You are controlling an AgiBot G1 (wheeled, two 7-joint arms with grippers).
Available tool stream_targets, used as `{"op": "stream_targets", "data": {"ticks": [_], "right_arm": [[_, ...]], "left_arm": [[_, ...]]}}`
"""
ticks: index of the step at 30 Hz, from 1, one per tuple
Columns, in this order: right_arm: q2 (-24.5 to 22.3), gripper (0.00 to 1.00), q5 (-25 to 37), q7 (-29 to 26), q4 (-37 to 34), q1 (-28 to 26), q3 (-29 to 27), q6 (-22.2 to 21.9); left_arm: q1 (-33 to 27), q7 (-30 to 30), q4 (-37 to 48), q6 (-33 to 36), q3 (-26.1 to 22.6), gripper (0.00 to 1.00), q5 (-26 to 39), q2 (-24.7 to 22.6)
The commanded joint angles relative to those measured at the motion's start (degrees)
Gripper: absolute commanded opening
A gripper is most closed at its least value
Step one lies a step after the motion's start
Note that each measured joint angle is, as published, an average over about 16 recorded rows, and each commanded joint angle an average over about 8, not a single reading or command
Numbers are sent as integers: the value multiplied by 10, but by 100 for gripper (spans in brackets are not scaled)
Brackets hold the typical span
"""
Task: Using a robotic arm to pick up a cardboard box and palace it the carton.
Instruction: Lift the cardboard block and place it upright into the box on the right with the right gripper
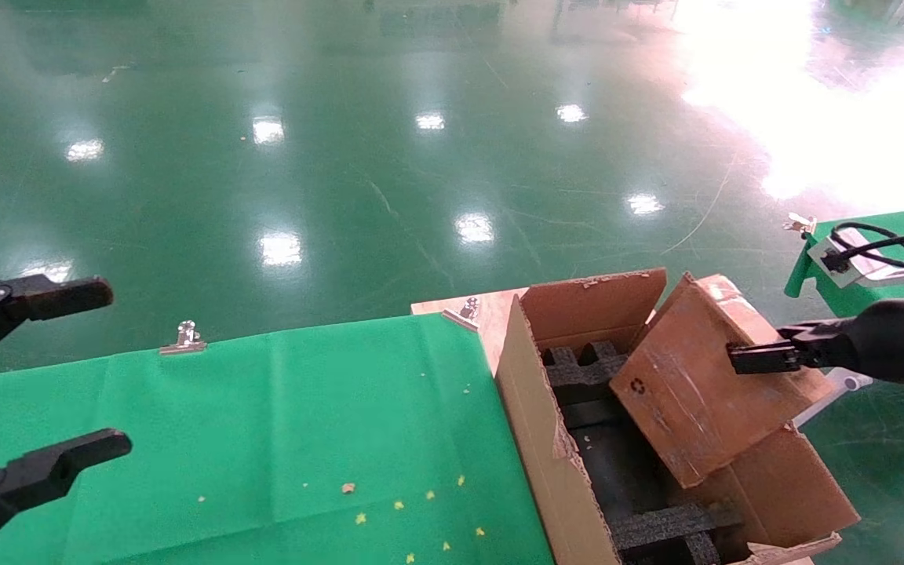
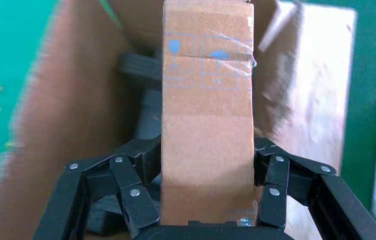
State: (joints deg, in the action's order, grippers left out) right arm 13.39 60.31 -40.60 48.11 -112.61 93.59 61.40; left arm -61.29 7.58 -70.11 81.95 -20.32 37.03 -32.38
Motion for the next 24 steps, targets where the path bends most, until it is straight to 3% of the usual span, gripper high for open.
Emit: {"op": "stream_targets", "data": {"ticks": [1,11,24], "right_arm": [[4,0,8,-27,-2,3,5,-13],[-8,0,92,-165,88,13,33,-116],[-2,0,187,-276,171,27,62,-177]], "left_arm": [[0,0,0,0,0,100,0,0],[0,0,0,0,0,100,0,0],[0,0,0,0,0,100,0,0]]}}
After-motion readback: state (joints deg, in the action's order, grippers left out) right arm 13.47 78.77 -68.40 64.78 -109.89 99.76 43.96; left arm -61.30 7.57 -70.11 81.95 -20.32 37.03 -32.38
